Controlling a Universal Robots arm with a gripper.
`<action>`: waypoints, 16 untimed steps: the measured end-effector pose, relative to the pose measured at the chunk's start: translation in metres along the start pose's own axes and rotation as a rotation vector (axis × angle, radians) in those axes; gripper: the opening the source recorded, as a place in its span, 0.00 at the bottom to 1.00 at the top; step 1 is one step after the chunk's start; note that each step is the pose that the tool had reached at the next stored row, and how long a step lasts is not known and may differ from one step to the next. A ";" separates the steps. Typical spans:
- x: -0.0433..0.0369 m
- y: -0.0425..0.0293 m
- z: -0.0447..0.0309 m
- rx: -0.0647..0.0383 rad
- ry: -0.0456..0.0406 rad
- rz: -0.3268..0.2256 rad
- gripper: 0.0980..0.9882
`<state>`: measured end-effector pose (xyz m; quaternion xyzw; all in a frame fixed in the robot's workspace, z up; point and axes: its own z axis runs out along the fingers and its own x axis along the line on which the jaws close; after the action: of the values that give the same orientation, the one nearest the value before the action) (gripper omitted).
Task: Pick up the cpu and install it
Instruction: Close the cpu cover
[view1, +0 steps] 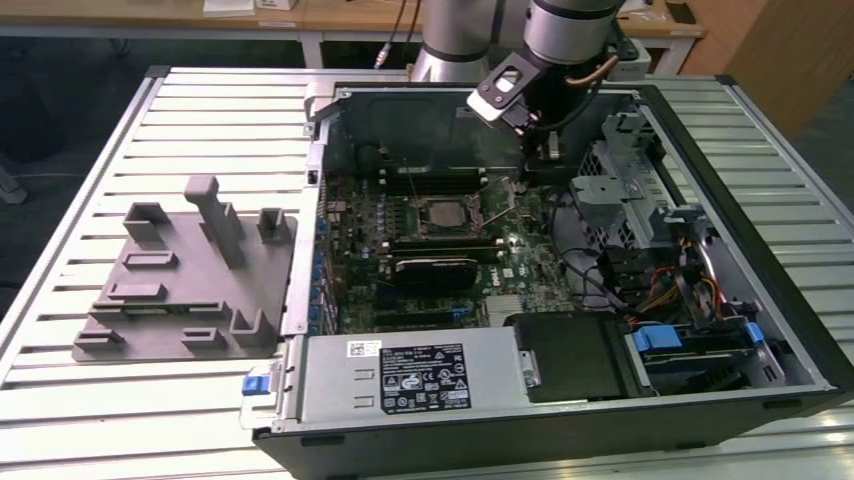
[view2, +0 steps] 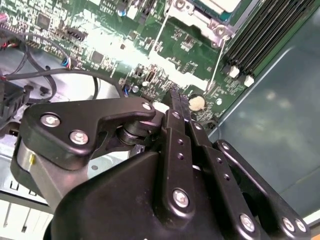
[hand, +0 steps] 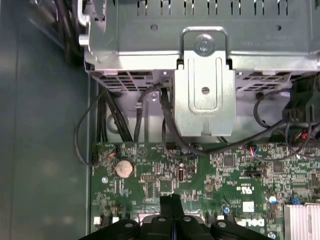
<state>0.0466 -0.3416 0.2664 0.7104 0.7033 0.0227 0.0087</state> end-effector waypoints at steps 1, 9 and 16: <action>0.0000 0.0013 0.0001 0.000 -0.0001 0.000 0.01; 0.0002 0.0078 0.0005 0.000 -0.0001 0.000 0.01; 0.0001 0.0076 0.0062 0.000 -0.0001 0.000 0.01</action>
<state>0.0545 -0.3415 0.2606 0.7105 0.7033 0.0227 0.0087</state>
